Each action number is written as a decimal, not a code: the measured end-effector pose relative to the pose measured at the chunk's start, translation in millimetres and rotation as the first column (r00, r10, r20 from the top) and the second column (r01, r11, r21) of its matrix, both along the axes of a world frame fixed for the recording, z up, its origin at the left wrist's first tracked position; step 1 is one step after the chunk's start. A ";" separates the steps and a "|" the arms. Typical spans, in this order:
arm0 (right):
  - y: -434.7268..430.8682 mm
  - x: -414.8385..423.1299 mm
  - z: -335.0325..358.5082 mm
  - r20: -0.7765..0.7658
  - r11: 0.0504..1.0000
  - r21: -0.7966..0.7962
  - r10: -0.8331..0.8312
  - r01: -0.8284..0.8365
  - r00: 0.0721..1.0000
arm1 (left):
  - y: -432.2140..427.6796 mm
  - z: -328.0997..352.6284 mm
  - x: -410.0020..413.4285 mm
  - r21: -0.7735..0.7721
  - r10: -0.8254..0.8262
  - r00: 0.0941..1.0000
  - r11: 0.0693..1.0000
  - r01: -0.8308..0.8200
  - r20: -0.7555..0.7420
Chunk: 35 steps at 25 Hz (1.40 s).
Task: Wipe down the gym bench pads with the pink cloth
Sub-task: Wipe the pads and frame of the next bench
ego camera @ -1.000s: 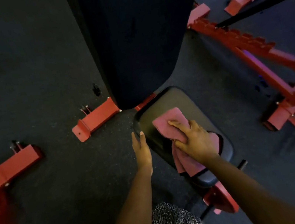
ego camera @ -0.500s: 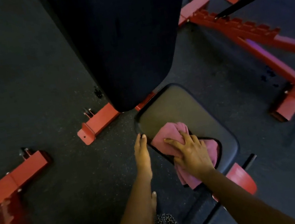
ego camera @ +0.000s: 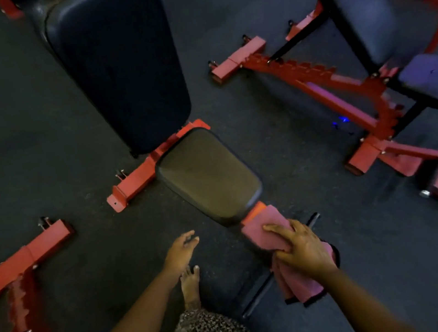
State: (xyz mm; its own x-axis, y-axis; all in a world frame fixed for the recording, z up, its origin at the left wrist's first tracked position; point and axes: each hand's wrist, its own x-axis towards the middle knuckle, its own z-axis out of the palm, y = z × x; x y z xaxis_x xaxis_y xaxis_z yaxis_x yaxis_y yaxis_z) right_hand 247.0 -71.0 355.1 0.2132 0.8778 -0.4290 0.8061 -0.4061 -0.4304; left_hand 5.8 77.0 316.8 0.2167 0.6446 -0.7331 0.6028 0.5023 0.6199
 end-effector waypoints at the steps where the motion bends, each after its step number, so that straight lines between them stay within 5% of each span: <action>1: -29.4 17.3 6.7 -0.022 1.000 0.024 -0.012 0.013 1.000 | -27.2 6.1 16.5 0.029 0.011 1.000 1.000 -0.011 0.000; 4: -120.9 68.0 26.9 -0.037 0.992 0.075 -0.103 0.105 0.994 | -112.6 13.0 83.9 0.119 -0.055 0.998 0.991 0.054 0.005; 9: -233.2 157.9 60.4 -0.009 0.936 0.115 -0.334 0.333 0.943 | -199.0 19.4 246.5 0.090 -0.543 0.824 0.840 0.535 0.160; 15: -279.9 270.6 61.6 0.017 0.841 0.143 -0.529 0.522 0.848 | -194.4 17.8 374.0 0.135 -0.560 0.805 0.828 0.544 0.193; 25: -189.2 511.9 40.6 0.011 0.923 0.073 -0.380 0.378 0.925 | -45.7 -22.1 498.2 0.066 -0.273 0.957 0.958 0.280 -0.096; 31: -81.7 659.9 53.1 -0.028 0.938 0.159 -0.308 0.308 0.951 | 6.5 21.5 672.4 0.076 -0.122 0.992 0.990 0.119 0.042; 35: -23.6 758.1 53.8 0.003 0.949 0.182 -0.262 0.257 0.965 | 10.5 20.4 782.6 -0.005 0.128 0.971 0.992 -0.130 0.201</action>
State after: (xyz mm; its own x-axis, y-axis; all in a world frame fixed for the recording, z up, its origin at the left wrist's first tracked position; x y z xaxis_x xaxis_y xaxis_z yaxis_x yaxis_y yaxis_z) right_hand 1005.1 -94.6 408.8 0.4529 0.8523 -0.2617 0.6955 -0.5214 -0.4944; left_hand 788.4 87.5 337.2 0.2736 0.6822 -0.6781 0.3963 0.5624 0.7257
